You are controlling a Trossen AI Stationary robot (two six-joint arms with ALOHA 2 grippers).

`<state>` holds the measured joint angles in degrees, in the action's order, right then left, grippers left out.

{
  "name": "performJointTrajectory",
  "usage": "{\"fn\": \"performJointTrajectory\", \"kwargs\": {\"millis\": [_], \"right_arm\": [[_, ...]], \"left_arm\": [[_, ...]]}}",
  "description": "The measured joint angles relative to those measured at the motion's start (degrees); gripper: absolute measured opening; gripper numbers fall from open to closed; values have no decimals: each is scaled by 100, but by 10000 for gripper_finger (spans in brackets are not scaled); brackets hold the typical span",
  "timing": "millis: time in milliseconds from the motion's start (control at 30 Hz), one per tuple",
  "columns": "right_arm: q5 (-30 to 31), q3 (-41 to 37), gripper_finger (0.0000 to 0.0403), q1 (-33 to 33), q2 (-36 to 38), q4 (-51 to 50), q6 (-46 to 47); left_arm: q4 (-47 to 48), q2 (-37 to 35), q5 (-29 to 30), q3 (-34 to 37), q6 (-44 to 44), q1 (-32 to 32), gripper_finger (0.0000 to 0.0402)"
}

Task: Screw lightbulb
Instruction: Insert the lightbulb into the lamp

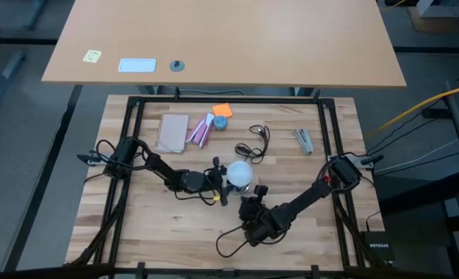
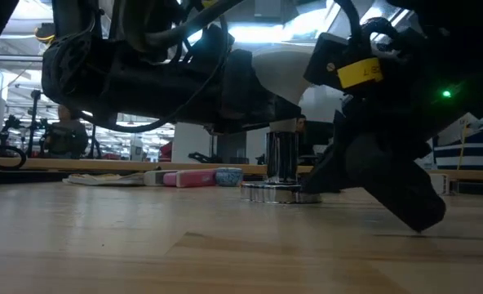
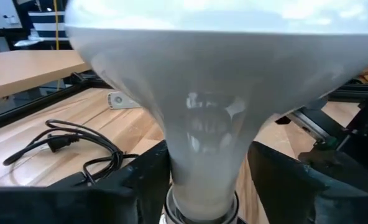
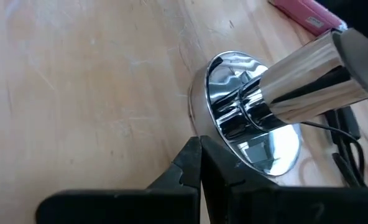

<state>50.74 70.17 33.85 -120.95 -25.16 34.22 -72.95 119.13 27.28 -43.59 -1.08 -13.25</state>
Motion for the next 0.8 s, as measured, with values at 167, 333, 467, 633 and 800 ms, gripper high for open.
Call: {"fn": "performJointTrajectory", "kwargs": {"millis": [167,333,467,633,800], "right_arm": [[125,0,5,-7,2,-34,-10],[238,-5,5,-13,2,-13,-26],[225,-94,5,-13,4,47,41],[46,-179,5,-57,24,-6,77],[-24,-181,5,-111,24,-272,72]], "left_arm": [[2,0,-158,0,-20,41,177],[7,0,-163,0,-24,39,154],[19,0,-163,0,-33,39,149],[31,-4,-162,0,-28,24,155],[33,-4,-204,0,2,24,152]]}}
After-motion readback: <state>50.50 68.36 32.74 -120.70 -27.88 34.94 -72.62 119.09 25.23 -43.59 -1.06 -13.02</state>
